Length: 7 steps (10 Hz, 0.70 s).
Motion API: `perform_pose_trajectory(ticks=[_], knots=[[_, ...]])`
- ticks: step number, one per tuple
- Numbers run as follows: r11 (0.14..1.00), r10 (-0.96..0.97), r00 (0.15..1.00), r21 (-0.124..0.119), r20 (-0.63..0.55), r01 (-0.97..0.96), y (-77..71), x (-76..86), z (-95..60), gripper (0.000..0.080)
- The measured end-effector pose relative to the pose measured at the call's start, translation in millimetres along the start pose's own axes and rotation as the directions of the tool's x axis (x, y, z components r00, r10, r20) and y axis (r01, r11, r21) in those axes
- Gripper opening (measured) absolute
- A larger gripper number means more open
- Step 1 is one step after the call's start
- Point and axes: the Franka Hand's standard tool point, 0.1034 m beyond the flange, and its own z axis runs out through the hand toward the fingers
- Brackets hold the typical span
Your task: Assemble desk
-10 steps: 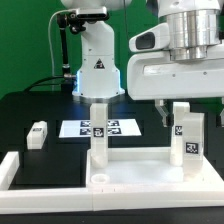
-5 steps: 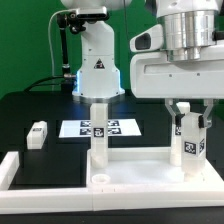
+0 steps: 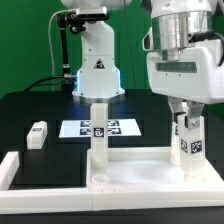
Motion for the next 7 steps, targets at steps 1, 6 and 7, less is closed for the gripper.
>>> perform_pose_trajectory(ticks=[1,6,7], knots=[[0.996,0.094,0.996,0.01,-0.001,-0.094,0.1,-5.1,-0.8,0.0301],[0.917,0.396,0.918,0.047,0.02,-0.397,1.9,-17.4,-3.3,0.0311],[0.921,0.387,0.922,0.047,0.018,-0.388,2.4,-17.2,-2.0,0.0311]])
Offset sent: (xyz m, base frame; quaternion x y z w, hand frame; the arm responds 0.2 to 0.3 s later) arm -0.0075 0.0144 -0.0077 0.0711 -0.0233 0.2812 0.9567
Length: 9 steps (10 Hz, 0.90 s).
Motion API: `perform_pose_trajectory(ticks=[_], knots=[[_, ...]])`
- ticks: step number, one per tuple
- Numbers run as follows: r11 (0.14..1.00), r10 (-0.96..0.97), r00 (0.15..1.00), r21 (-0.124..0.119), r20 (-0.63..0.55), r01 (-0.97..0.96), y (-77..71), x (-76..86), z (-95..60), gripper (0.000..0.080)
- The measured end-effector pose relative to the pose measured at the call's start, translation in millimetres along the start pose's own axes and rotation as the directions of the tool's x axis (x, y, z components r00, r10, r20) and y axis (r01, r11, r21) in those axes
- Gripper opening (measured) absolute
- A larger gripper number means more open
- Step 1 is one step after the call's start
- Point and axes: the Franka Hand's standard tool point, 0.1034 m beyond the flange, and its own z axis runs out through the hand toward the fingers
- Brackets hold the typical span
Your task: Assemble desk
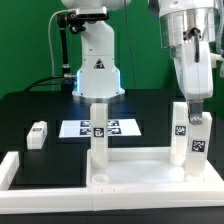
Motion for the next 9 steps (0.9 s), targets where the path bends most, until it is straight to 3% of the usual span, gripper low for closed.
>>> perform_pose_trajectory(ticks=[1,2,3,5,9], knots=[[1.0,-0.024,1.0,-0.001,-0.001,0.024,0.3,0.1,0.6,0.0487],[1.0,-0.029,1.0,-0.003,-0.002,0.029,1.6,-1.8,2.5,0.0613],[0.978,-0.209,0.978,-0.011,-0.021,0.208,4.4,-9.5,7.4,0.0638],[0.866,-0.499,0.867,-0.054,-0.011,0.498,15.7,-25.6,11.5,0.0648],[0.706,-0.707,0.707,-0.052,-0.002,0.706,13.4,-22.4,11.9,0.0649]])
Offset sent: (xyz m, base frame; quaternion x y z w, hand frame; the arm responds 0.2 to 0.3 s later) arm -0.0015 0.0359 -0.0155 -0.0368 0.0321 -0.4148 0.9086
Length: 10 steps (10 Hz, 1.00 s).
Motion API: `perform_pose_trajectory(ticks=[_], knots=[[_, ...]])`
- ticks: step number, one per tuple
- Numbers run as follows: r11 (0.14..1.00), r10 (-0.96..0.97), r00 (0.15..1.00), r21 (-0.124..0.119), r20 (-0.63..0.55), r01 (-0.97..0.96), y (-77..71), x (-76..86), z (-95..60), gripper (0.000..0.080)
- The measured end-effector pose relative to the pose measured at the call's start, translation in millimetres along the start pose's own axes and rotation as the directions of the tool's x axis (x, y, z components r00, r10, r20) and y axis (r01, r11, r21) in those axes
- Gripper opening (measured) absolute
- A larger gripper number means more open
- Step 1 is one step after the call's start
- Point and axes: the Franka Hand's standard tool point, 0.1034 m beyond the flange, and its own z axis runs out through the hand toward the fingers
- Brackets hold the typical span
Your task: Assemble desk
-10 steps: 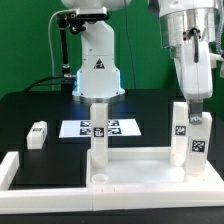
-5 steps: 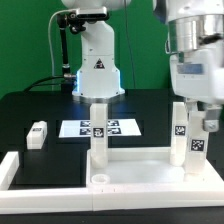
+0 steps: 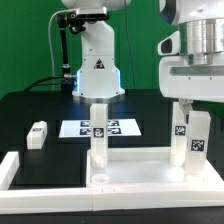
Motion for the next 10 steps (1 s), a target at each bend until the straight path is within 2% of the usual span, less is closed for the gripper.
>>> perform_pose_trajectory(ticks=[1,2,3,4,5,7,8,9,10], knots=[[0.993,-0.122,0.993,-0.005,0.001,0.122,0.5,1.4,-0.4,0.0649],[0.943,-0.33,0.944,-0.025,0.018,0.33,0.2,6.0,-3.8,0.0649],[0.892,-0.451,0.892,-0.028,0.03,0.451,-2.6,9.5,-7.0,0.0649],[0.887,-0.461,0.887,-0.017,0.01,0.461,-5.2,10.7,-6.9,0.0649],[0.89,-0.456,0.89,-0.018,0.012,0.456,-4.4,10.8,-6.4,0.0649],[0.899,-0.438,0.899,-0.018,0.011,0.438,-4.4,10.9,-6.4,0.0384],[0.908,-0.419,0.908,-0.021,0.011,0.419,-3.2,12.3,-6.3,0.0384],[0.94,-0.339,0.941,-0.023,0.008,0.339,-2.5,13.7,-6.4,0.0311],[0.967,-0.253,0.968,-0.025,0.005,0.253,-1.7,15.6,-6.5,0.0311]])
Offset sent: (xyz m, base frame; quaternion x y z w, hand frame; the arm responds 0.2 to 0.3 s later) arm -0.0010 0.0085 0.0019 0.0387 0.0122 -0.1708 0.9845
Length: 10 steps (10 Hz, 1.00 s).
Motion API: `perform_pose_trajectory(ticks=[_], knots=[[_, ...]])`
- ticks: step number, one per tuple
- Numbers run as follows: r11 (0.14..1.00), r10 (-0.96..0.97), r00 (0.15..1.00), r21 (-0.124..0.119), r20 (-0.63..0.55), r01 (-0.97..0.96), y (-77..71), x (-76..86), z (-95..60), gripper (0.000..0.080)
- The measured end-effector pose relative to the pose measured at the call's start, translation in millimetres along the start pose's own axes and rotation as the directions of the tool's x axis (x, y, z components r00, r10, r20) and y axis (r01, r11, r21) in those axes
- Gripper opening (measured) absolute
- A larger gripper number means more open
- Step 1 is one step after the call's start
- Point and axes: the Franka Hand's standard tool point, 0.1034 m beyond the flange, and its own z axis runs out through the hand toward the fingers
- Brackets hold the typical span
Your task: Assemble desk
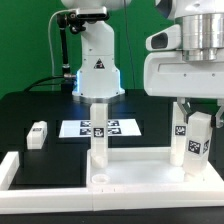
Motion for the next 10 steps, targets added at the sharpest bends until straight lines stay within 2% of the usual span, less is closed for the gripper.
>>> perform_pose_trajectory(ticks=[2,4,5,6,8,9,10], knots=[[0.957,0.288,0.957,0.001,0.006,-0.288,7.9,5.1,0.8,0.031],[0.82,0.569,0.822,0.049,0.023,-0.57,13.2,3.3,1.5,0.0307],[0.783,0.618,0.785,0.055,0.039,-0.619,13.5,2.6,1.5,0.0308],[0.713,0.698,0.714,0.047,0.051,-0.7,12.1,0.9,1.5,0.0308],[0.595,0.798,0.597,0.047,0.082,-0.802,10.7,-0.2,2.0,0.0308],[0.575,0.814,0.575,0.03,0.082,-0.818,8.3,-3.4,1.6,0.0307],[0.596,0.799,0.596,0.019,0.081,-0.803,6.1,-5.1,1.6,0.0307]])
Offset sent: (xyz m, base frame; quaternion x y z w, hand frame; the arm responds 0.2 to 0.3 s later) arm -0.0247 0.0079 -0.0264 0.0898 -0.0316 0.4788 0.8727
